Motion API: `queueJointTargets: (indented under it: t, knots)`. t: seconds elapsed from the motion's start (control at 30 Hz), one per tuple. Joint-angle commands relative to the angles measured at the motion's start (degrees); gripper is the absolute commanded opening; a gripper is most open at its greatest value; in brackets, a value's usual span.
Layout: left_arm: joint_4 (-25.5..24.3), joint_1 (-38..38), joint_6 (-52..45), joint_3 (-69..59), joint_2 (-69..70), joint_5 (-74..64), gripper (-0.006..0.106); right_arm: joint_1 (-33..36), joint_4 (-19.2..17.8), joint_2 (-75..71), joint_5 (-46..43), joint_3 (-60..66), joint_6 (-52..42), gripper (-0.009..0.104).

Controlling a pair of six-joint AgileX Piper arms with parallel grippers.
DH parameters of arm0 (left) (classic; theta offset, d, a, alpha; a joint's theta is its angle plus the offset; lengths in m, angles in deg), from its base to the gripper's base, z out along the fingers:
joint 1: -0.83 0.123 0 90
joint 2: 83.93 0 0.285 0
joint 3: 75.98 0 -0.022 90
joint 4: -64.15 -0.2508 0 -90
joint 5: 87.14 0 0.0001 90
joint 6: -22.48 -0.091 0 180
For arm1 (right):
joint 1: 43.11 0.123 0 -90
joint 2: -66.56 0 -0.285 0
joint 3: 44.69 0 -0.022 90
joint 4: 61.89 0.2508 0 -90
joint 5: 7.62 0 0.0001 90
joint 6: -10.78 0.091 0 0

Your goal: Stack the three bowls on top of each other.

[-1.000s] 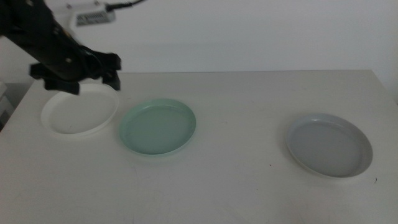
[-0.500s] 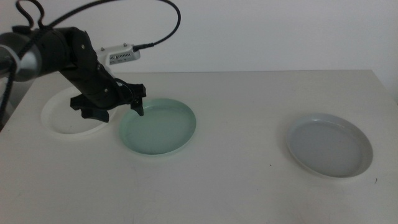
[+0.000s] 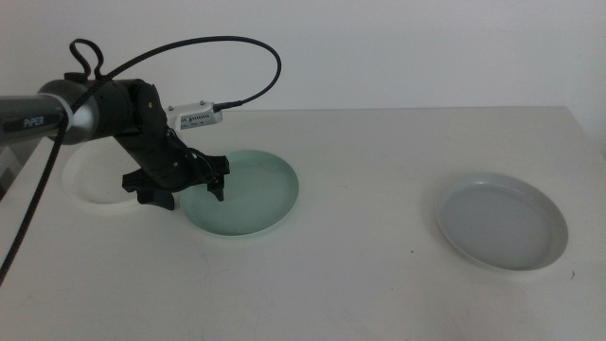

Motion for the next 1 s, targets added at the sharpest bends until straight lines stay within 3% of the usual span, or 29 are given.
queueJointTargets:
  t: [0.0,0.1,0.27,0.33,0.67,0.97]
  knots:
    - [1.0,-0.3,0.5,1.6,2.4,1.5,0.097,-0.4,-0.2,0.8,-4.0,-0.4,-0.3,0.058]
    - [1.0,-0.3,0.5,1.6,1.5,2.6,0.076,-0.4,-0.2,0.8,-4.0,-0.4,-0.3,0.058]
    - [1.1,-0.3,0.7,1.6,0.9,2.9,0.018,-0.4,-0.2,0.8,-4.0,-0.4,-0.3,0.058]
    - [1.1,-0.3,0.7,1.6,0.9,2.9,0.0,-0.4,-0.2,0.8,-4.0,-0.4,-0.3,0.058]
    - [1.0,-0.4,-0.8,0.7,7.6,-0.4,0.0,-0.4,-0.2,0.8,-4.0,-0.4,-0.3,0.058]
    - [1.0,-5.1,0.0,-11.6,23.2,3.0,0.0,-0.4,-0.2,0.8,-4.0,-0.4,-0.3,0.058]
